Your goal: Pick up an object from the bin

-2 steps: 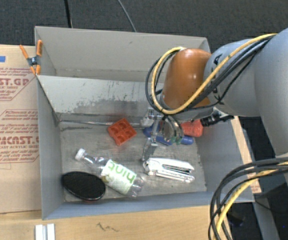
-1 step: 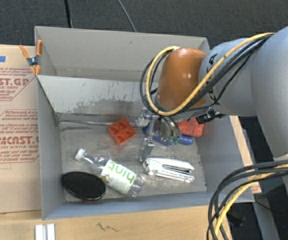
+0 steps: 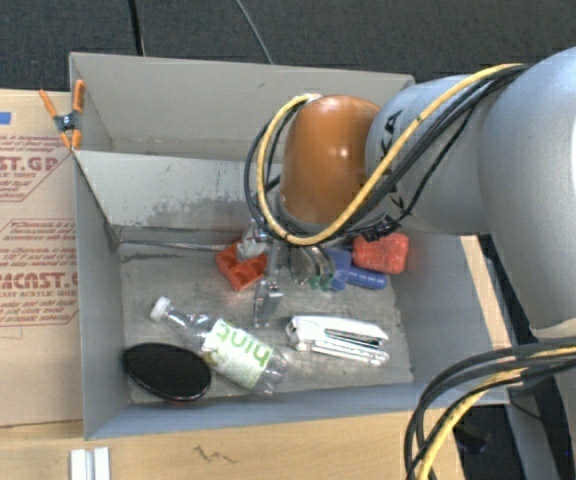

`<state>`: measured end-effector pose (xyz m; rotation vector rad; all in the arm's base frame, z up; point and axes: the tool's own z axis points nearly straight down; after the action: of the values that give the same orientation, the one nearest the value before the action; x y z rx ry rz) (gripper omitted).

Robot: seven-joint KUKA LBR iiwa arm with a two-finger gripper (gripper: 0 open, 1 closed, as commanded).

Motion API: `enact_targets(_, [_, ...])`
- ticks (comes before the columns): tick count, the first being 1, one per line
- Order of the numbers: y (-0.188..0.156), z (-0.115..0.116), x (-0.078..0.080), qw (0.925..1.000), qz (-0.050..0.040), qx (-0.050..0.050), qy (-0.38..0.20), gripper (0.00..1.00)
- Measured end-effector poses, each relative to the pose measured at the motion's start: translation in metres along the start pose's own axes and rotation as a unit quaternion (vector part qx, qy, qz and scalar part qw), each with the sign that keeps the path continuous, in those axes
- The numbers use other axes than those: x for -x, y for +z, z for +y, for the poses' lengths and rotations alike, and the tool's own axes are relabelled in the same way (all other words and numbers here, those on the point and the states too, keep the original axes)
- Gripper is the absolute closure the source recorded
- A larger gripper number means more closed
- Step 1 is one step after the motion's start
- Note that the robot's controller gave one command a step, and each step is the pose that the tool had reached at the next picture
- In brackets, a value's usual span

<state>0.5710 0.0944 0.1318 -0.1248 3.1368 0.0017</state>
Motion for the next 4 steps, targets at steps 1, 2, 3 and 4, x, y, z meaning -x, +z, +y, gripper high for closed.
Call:
enact_targets(1, [0.018, 0.005, 0.014, 0.9949, -0.0004, 0.001, 0.101, 0.0])
enact_targets(2, [0.035, -0.001, 0.022, 0.9992, -0.0078, 0.001, 0.039, 0.0])
enact_targets(3, [0.036, -0.001, 0.017, 0.9997, -0.0013, 0.0, 0.026, 1.0])
enact_targets(4, [0.036, -0.001, 0.017, 0.9997, -0.0013, 0.0, 0.026, 1.0])
